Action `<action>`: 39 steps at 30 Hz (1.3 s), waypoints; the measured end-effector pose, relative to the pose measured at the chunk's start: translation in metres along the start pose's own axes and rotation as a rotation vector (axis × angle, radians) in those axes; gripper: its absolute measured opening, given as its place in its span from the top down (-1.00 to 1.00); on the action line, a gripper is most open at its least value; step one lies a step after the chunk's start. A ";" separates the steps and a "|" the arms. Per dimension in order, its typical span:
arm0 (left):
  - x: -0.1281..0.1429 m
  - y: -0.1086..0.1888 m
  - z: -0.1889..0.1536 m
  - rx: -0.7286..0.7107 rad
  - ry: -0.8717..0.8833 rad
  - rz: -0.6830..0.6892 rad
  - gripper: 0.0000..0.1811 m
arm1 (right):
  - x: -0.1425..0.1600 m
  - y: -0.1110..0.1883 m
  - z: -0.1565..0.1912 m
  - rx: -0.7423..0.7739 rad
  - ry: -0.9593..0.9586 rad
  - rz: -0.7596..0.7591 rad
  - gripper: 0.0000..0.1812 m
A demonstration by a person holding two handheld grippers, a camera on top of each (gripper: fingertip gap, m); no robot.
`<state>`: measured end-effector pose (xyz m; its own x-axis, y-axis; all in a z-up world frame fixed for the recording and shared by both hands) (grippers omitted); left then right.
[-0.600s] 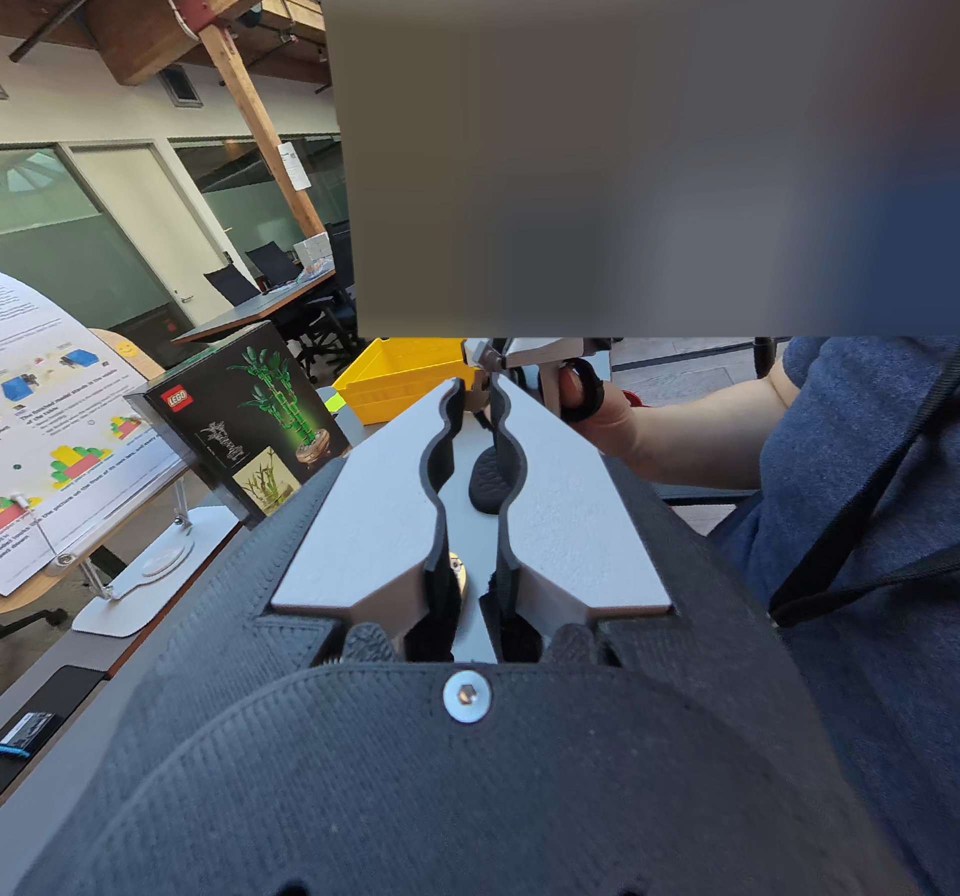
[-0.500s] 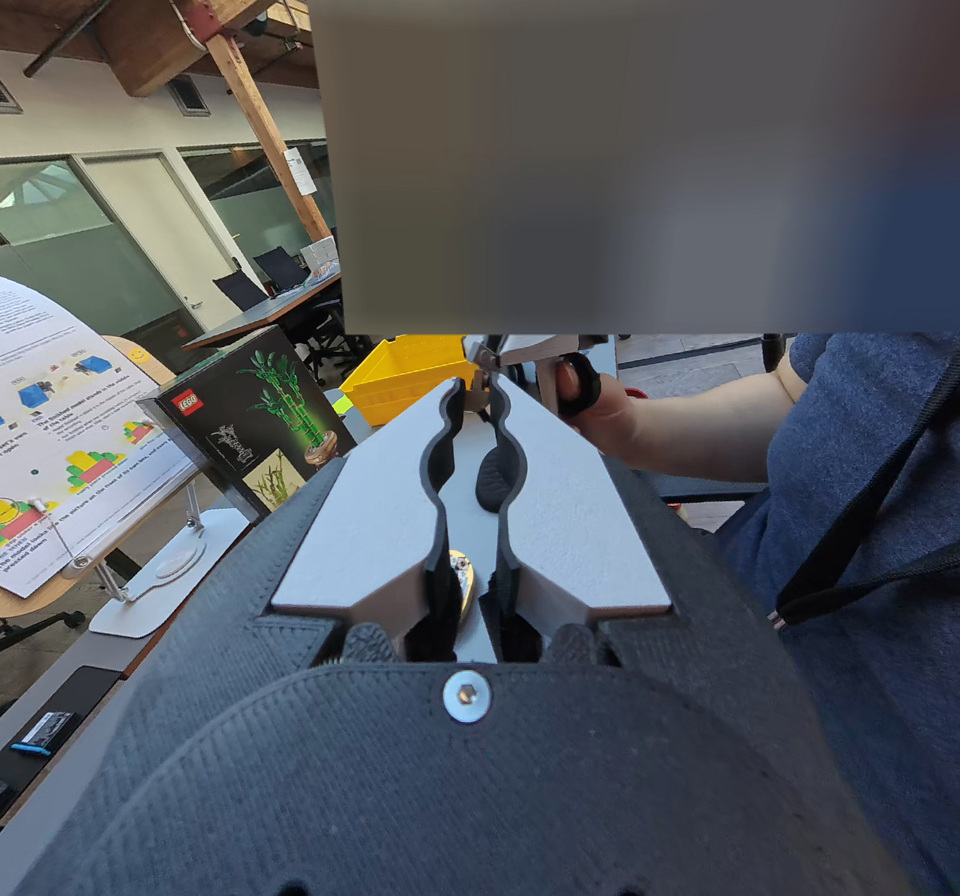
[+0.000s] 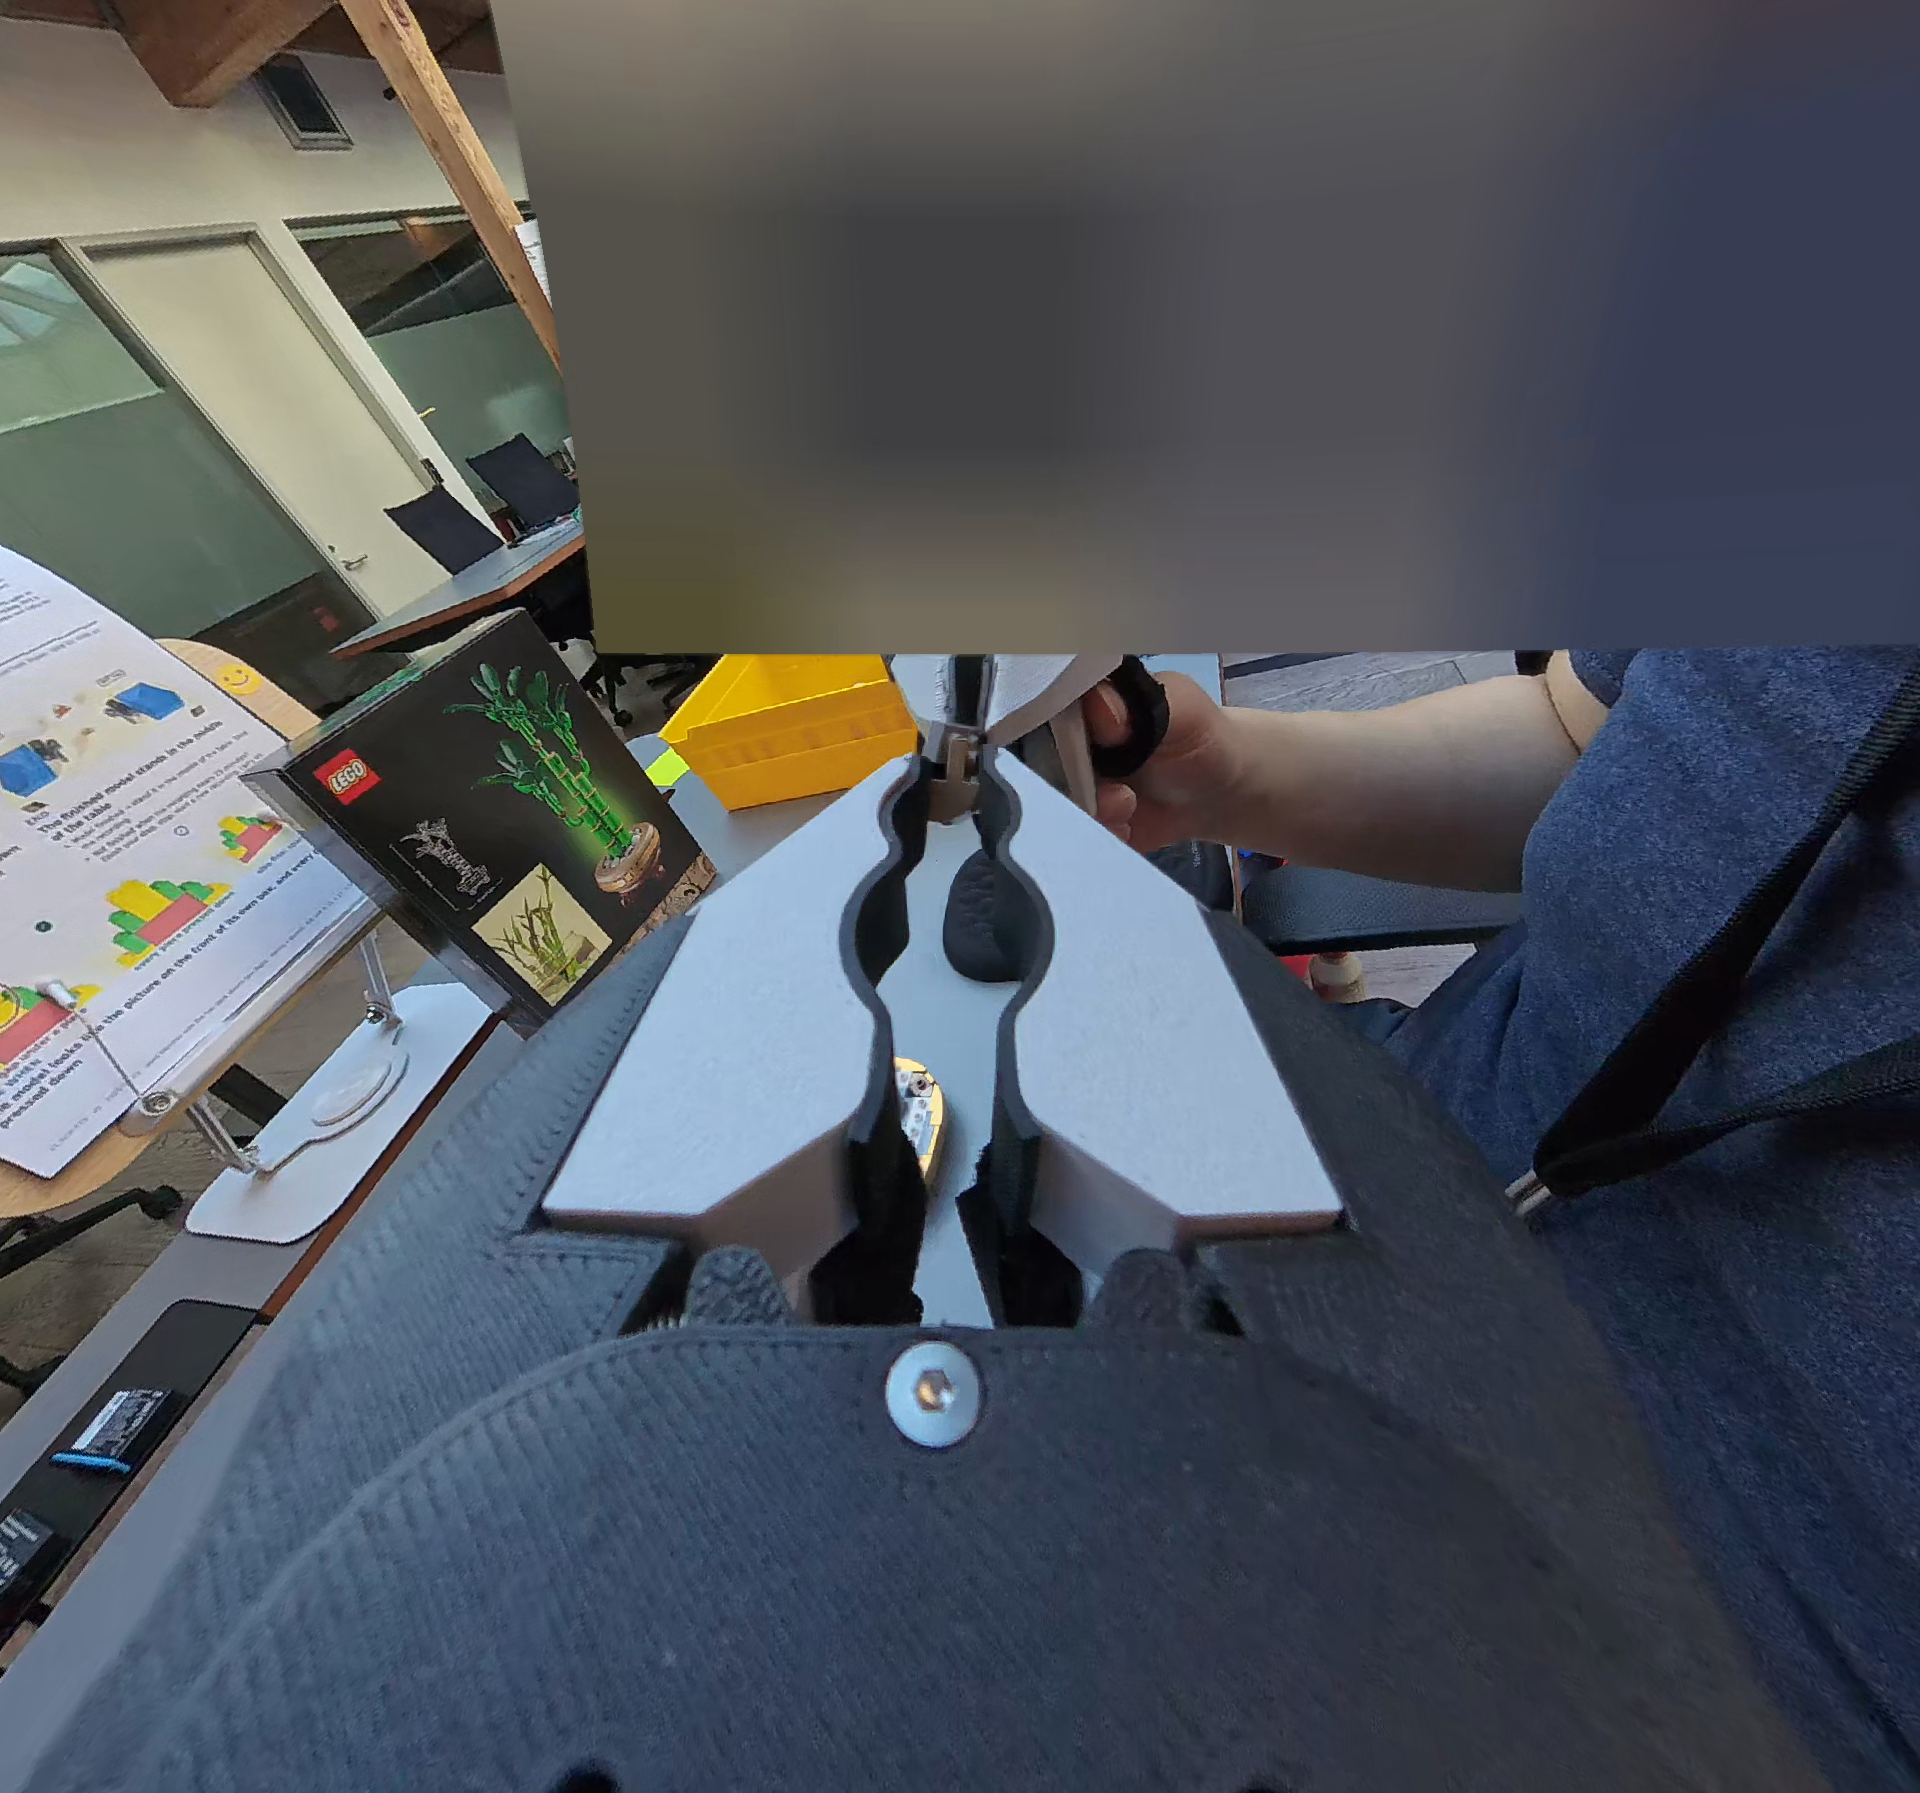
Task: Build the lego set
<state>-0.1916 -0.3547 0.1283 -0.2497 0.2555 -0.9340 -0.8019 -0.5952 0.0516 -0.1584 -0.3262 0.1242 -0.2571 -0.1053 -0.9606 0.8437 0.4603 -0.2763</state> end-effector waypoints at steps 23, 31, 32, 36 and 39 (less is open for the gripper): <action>0.005 -0.003 -0.002 0.033 0.071 -0.002 0.92 | 0.006 0.003 -0.001 -0.069 -0.083 0.036 0.98; 0.006 -0.003 0.000 -0.007 0.060 0.003 0.91 | 0.006 0.003 -0.003 -0.034 -0.056 0.032 0.98; 0.006 -0.003 0.000 -0.010 0.058 0.005 0.91 | 0.006 0.003 -0.003 -0.034 -0.054 0.032 0.98; 0.006 -0.003 0.000 -0.013 0.066 0.000 0.91 | 0.006 0.003 -0.003 -0.024 -0.044 0.028 0.98; 0.007 -0.004 -0.001 -0.016 0.065 -0.003 0.91 | 0.007 0.003 -0.003 -0.032 -0.053 0.029 0.98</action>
<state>-0.1897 -0.3515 0.1217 -0.2109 0.2078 -0.9552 -0.7936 -0.6069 0.0432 -0.1588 -0.3229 0.1168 -0.2064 -0.1377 -0.9687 0.8350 0.4914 -0.2477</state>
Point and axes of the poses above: each gripper's, where its closed fingertips meet, y back along the fingers, x out of its underside, z = x × y across the jaws, the point moved 2 cm from there along y, back along the fingers, and after that the axes turned 1 degree about x, right-handed, at the moved point
